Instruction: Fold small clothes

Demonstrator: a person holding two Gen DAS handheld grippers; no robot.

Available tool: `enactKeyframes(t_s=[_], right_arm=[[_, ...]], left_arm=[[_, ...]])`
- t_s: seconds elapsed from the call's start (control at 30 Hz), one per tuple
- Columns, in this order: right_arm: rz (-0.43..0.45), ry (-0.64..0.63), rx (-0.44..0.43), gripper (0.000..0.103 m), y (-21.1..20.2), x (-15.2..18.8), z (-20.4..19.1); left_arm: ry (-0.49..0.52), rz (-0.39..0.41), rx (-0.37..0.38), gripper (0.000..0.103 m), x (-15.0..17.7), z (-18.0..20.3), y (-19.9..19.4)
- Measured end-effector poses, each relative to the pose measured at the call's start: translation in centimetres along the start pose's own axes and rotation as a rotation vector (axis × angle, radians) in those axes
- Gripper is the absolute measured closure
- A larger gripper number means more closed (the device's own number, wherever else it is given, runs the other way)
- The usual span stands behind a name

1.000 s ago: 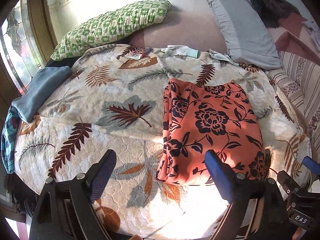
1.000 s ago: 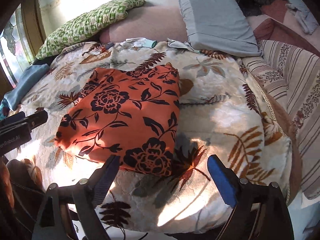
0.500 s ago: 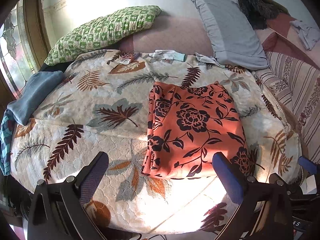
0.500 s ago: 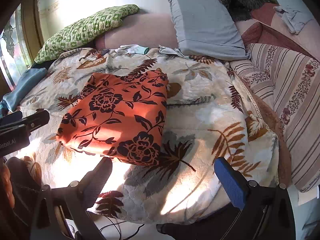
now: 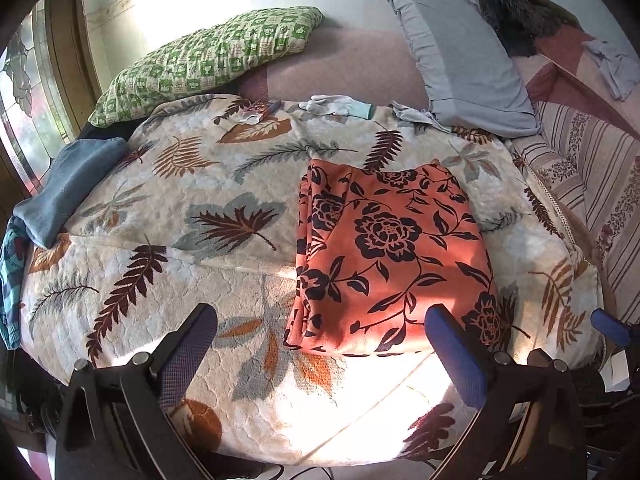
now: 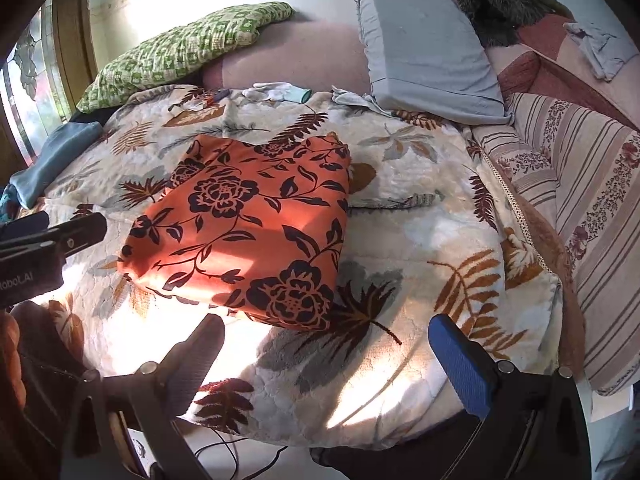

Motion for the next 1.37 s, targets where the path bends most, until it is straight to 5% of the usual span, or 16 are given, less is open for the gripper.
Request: enactKeyframes(t_s=[1.37], right_arm=[[0.01, 0.013, -0.031, 0.0, 0.5, -0.5, 0.6]], left_arm=[[0.019, 0.041, 0.092, 0.0, -2.3, 1.9, -1.1]])
Point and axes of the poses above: each gripper's, at about its wrist camera, not at the fingertips, and y roughly the way its jaws point, z to its right, x to its underside, the point moved 1 cm from there along y, roughly the way its jaws point, and after that the axes turned 14 degrees about -x, right-handed, at the moved point
